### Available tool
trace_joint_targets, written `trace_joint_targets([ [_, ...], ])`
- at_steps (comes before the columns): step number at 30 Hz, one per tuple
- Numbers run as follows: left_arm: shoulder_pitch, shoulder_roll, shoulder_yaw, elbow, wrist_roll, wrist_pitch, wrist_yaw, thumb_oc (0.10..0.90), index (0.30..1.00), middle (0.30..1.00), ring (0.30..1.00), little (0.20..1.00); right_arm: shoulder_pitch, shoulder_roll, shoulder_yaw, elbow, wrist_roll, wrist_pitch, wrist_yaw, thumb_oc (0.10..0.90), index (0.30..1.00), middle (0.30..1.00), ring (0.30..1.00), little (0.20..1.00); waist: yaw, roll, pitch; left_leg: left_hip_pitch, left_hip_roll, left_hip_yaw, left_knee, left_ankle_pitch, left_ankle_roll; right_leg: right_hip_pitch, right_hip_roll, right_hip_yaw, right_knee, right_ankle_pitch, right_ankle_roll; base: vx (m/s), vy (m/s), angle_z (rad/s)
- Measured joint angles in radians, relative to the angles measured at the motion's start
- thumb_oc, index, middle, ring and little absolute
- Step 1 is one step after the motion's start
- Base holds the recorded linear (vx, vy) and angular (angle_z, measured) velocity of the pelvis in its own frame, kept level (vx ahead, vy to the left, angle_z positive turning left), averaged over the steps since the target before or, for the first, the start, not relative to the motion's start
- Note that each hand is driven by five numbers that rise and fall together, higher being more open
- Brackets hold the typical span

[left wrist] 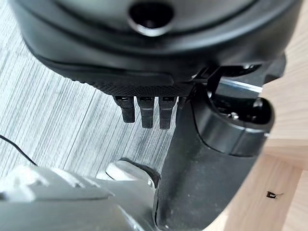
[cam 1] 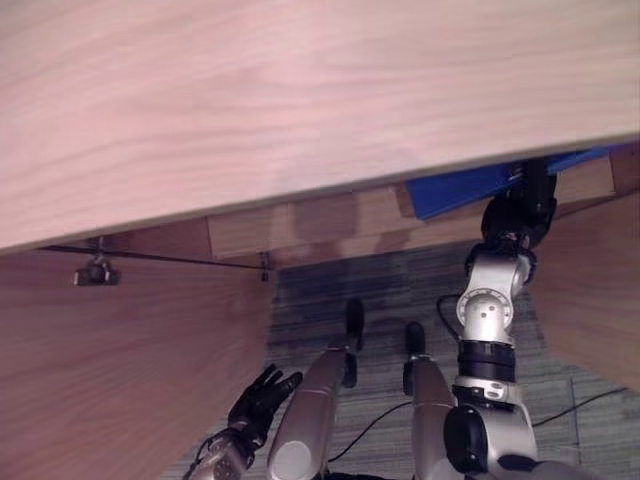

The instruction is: Put the empty folder in the office cabinet

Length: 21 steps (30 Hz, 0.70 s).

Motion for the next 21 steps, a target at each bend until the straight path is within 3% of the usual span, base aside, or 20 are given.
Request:
trace_joint_targets([
  [13, -0.001, 0.009, -0.013, 0.019, 0.001, -0.005, 0.026, 0.800, 0.900, 0.900, 0.900, 0.900, -0.099, -0.064, 0.023, -0.003, -0.037, -0.021, -0.063, 0.400, 0.300, 0.300, 0.300, 0.300, -0.006, 0.000, 0.000, -0.135, 0.026, 0.015, 0.138, -0.046, 0.007, -0.125, 0.020, 0.007, 0.100, -0.019, -0.013, -0.01, -0.022, -0.04],
  [16, -0.001, 0.009, -0.016, 0.022, 0.001, -0.007, 0.032, 0.800, 0.900, 0.900, 0.900, 0.900, -0.116, -0.144, 0.076, 0.016, -0.038, -0.027, -0.073, 0.400, 0.300, 0.300, 0.300, 0.300, 0.008, 0.000, 0.000, -0.147, 0.026, 0.014, 0.146, -0.052, 0.001, -0.135, 0.020, 0.006, 0.105, -0.020, -0.013, 0.01, 0.001, -0.01],
  [21, 0.003, 0.009, -0.016, 0.033, 0.001, -0.007, 0.043, 0.800, 0.900, 0.900, 0.900, 0.900, -0.151, -0.181, 0.122, 0.025, -0.046, -0.028, -0.072, 0.400, 0.300, 0.300, 0.300, 0.300, 0.008, 0.000, 0.000, -0.155, 0.027, 0.014, 0.162, -0.056, 0.013, -0.136, 0.018, 0.005, 0.107, -0.026, -0.016, 0.04, -0.002, -0.01],
])
